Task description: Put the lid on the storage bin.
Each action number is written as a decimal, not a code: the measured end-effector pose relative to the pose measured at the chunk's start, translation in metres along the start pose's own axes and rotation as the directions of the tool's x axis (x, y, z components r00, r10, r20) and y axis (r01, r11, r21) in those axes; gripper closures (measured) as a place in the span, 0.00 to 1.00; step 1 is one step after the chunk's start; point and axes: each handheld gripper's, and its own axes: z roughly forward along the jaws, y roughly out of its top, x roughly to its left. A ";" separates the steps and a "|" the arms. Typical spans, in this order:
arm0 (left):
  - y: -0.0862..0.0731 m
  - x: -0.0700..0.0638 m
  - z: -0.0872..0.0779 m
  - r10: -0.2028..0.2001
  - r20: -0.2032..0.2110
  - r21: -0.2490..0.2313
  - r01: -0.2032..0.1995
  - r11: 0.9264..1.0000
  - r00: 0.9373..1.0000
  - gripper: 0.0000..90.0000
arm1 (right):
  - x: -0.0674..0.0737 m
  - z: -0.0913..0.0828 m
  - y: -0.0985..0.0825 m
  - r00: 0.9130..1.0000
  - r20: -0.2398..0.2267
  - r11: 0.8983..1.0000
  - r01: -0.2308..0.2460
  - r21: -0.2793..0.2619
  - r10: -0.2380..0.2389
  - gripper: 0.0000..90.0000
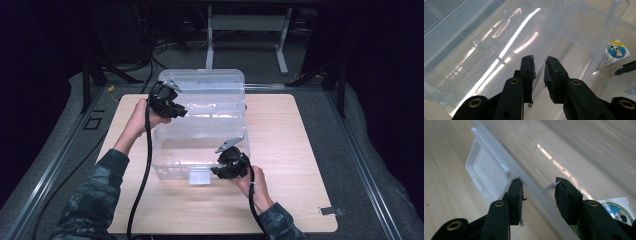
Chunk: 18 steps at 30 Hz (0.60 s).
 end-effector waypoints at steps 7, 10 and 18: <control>-0.008 -0.012 -0.006 0.008 -0.014 -0.019 -0.009 1.000 1.000 0.84 | 0.000 0.000 0.000 1.000 0.001 1.000 0.002 0.002 -0.002 0.66; -0.011 -0.014 -0.008 0.002 -0.007 -0.030 -0.002 1.000 1.000 0.84 | 0.000 0.000 0.000 1.000 0.001 1.000 0.002 0.003 -0.002 0.66; -0.019 -0.021 -0.012 0.011 -0.010 -0.054 -0.011 0.998 1.000 0.84 | 0.001 0.000 0.000 1.000 0.008 1.000 0.002 0.004 -0.002 0.65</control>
